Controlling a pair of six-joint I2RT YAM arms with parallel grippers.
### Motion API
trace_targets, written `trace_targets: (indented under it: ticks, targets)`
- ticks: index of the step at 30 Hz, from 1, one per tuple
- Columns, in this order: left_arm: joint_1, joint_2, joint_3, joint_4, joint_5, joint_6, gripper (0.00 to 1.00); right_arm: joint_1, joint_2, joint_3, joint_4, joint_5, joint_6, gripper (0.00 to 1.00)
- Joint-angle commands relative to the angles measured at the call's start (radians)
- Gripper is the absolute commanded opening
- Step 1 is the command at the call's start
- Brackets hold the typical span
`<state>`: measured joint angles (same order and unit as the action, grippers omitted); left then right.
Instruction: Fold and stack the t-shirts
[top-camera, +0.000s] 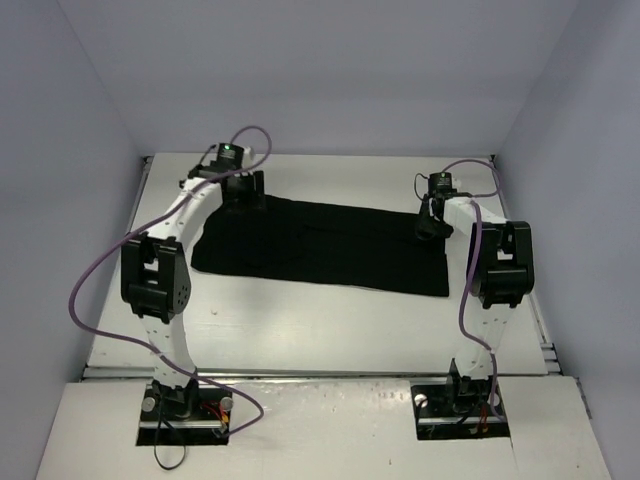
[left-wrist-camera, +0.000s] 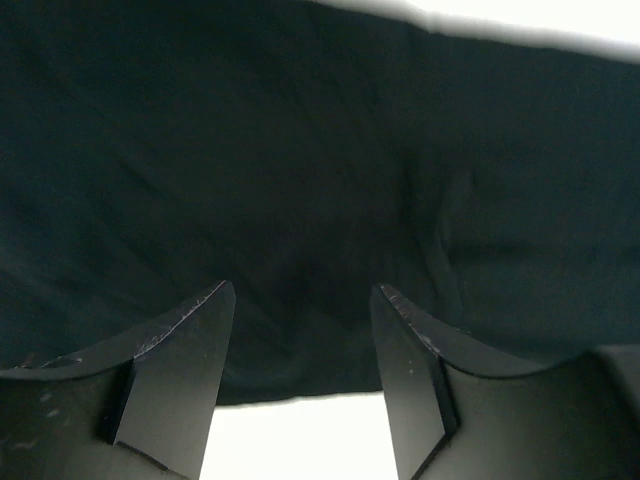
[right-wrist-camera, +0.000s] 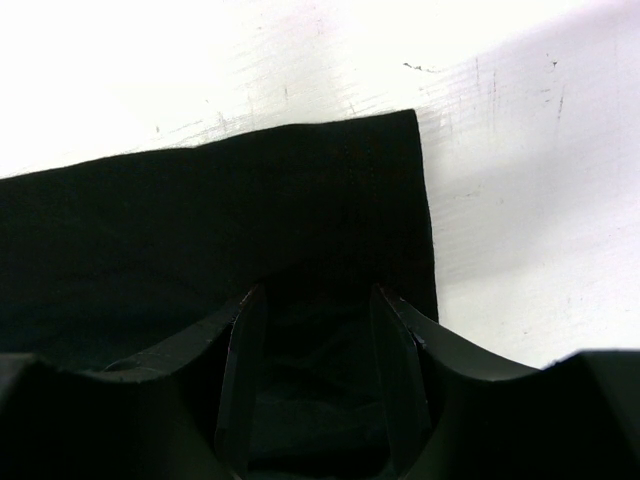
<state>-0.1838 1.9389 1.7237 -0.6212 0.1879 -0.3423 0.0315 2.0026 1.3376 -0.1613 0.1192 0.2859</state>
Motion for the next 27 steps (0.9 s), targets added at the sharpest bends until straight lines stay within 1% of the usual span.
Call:
trace_targets:
  ticks: [1, 3, 10, 13, 16, 19, 27]
  targets:
    - [-0.014, -0.038, -0.139, 0.006, -0.008, -0.127, 0.54, -0.005, -0.075, 0.032, 0.002, 0.018, -0.007, 0.43]
    - [-0.021, -0.084, -0.207, 0.006, -0.034, -0.162, 0.54, -0.004, -0.080, 0.029, 0.002, 0.013, -0.008, 0.43]
    - [-0.056, -0.178, -0.326, 0.005, 0.003, -0.190, 0.55, -0.004, -0.093, 0.000, 0.003, 0.013, -0.007, 0.43]
    - [-0.054, -0.209, -0.368, 0.007, -0.040, -0.197, 0.55, -0.004, -0.100, -0.014, 0.004, 0.012, -0.008, 0.43]
    - [-0.043, -0.238, -0.372, -0.003, -0.068, -0.175, 0.59, -0.004, -0.108, -0.025, 0.008, 0.013, -0.010, 0.43]
    - [-0.039, -0.239, -0.366, -0.005, -0.057, -0.170, 0.59, -0.004, -0.113, -0.034, 0.011, 0.013, -0.010, 0.43]
    - [-0.038, -0.167, -0.381, -0.002, -0.038, -0.201, 0.59, -0.005, -0.131, -0.043, 0.015, 0.016, -0.010, 0.43]
